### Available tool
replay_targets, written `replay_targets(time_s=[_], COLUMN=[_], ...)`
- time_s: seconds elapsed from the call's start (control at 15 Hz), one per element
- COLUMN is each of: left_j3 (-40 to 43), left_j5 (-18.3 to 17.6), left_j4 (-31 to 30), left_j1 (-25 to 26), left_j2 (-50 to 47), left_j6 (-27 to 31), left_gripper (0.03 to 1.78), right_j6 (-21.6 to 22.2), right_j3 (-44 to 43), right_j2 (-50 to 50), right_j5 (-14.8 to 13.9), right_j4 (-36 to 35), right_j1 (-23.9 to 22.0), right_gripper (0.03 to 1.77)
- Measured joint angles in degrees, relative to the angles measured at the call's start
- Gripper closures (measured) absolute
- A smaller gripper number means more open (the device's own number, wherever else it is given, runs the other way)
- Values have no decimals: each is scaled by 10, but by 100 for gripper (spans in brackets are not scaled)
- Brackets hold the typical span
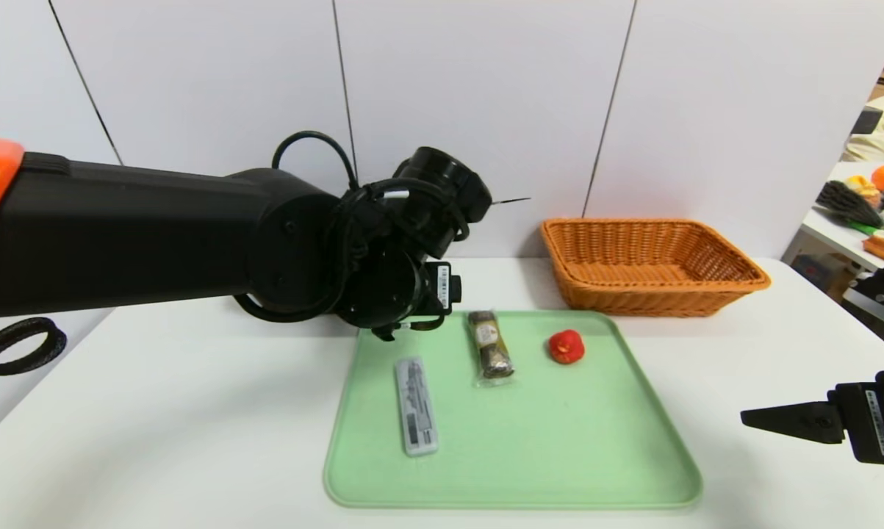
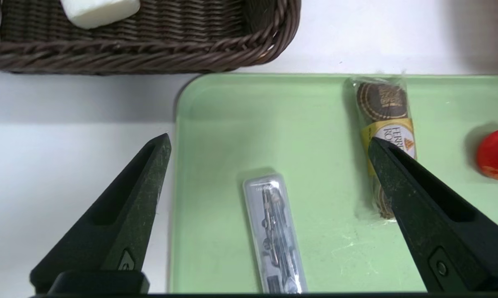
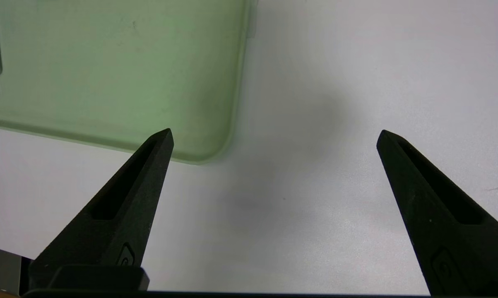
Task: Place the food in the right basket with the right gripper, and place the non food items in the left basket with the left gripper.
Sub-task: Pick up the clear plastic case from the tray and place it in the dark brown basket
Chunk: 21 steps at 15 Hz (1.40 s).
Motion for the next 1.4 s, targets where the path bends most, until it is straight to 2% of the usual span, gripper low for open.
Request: replay_targets(time_s=[0.47, 0.67, 0.93, 1.4], left_j3=[1, 1, 0, 4], left_j5=[-5, -22, -80, -92], left_j4=[121, 133, 143, 144], left_j1=[-22, -23, -23, -23], left_j2=[23, 35, 55, 91], left_j6=[-147, -160, -181, -193], left_gripper=[12, 12, 12, 12], right_j6=[0, 0, 1, 2], right_j3=[2, 2, 5, 9], right_j2=[2, 2, 0, -3], right_j5=[0, 0, 0, 0], right_j4=[0, 1, 3, 4], right_j1=[2, 6, 7, 7], right_gripper=[10, 10, 10, 10])
